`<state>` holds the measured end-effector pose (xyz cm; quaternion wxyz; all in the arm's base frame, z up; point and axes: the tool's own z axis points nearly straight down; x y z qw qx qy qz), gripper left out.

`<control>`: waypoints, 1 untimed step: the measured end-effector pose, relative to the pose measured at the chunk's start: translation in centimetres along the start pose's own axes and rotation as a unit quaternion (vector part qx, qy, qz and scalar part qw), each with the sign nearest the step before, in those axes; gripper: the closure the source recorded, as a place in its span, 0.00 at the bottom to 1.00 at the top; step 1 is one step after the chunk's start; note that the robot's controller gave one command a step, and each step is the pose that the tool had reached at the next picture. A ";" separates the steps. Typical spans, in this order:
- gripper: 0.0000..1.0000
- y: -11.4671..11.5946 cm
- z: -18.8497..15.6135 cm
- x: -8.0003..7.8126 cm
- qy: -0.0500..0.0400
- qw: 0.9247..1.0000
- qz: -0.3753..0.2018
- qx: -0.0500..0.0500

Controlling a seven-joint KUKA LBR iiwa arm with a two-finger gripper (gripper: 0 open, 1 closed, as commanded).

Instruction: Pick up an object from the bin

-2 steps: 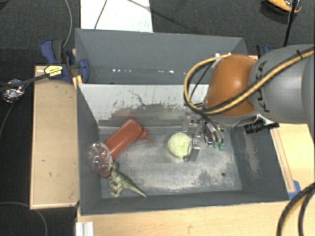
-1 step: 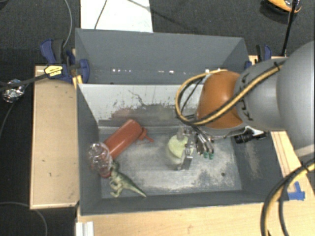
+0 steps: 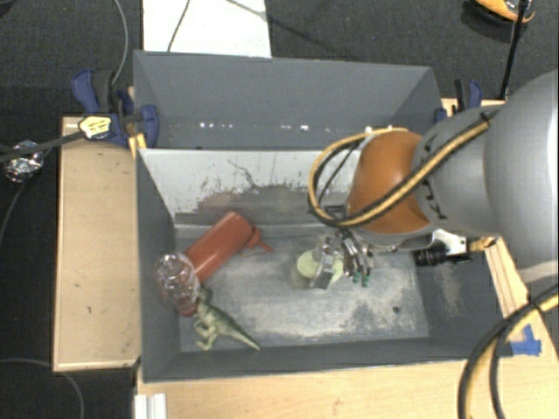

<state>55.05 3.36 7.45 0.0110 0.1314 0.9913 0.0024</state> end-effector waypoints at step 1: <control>1.00 0.0 0.0 0.0 0.000 1.000 0.000 0.000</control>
Offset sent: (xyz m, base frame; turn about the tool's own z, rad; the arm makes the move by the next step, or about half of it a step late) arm -0.0001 0.0000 0.0043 0.0000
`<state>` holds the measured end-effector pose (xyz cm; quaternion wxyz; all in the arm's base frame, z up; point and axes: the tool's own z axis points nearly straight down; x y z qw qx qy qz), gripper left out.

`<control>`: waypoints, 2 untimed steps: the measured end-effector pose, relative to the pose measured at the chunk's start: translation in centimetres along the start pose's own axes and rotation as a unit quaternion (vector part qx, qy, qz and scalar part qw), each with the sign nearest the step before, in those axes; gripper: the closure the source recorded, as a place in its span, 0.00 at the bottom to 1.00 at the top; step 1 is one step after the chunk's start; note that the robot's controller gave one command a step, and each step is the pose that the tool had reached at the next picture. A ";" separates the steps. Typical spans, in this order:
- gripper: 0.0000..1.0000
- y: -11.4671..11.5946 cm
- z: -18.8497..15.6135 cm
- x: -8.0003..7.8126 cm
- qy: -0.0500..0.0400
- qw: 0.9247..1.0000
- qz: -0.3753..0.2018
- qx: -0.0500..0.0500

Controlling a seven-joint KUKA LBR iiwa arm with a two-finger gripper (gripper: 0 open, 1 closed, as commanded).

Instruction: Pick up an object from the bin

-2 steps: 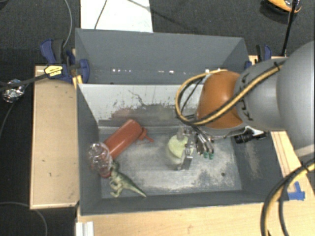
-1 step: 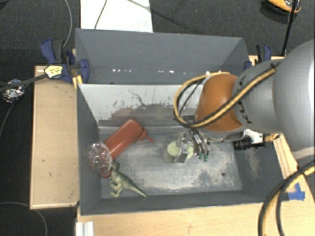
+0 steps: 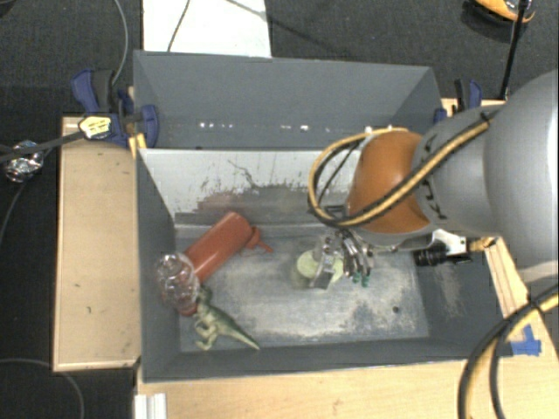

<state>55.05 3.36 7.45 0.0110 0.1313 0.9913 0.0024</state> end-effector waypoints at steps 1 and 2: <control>1.00 0.0 -0.1 0.0 0.000 1.000 0.000 0.000; 1.00 0.0 -0.5 0.1 0.001 1.000 -0.001 0.000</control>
Offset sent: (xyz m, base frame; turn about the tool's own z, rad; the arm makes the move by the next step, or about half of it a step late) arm -0.0001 0.0000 0.0621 0.0000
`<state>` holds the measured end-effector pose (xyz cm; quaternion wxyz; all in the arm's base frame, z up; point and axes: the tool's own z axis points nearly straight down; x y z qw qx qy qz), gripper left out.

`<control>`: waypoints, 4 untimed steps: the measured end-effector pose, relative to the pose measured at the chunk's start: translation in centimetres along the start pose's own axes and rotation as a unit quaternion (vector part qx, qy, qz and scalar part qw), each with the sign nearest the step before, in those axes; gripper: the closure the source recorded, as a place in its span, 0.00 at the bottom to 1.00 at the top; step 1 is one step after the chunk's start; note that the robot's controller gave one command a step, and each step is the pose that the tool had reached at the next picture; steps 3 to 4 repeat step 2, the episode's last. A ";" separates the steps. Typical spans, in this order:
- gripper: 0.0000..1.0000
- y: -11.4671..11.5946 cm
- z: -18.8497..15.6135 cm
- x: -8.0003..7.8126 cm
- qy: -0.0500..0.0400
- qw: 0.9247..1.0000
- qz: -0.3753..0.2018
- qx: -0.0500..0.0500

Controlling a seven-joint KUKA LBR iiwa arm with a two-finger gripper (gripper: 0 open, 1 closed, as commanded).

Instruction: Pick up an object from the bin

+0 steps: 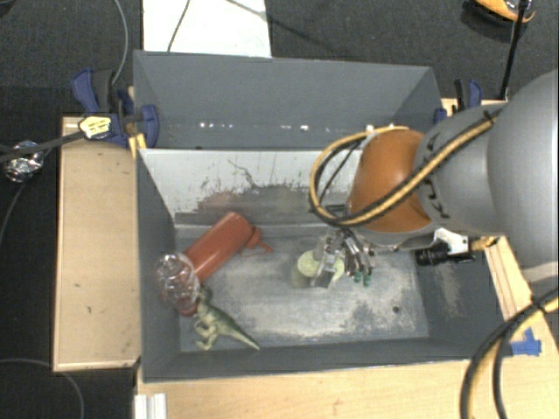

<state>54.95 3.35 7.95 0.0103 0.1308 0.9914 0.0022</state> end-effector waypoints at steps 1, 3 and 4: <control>1.00 -0.1 -1.9 0.2 0.004 1.000 0.000 0.001; 1.00 0.0 -4.1 0.1 0.002 1.000 -0.001 0.001; 1.00 0.0 -4.1 0.1 0.002 1.000 -0.001 0.001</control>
Offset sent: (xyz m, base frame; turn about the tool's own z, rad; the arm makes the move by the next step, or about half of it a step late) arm 0.0000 0.0001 0.0069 0.0000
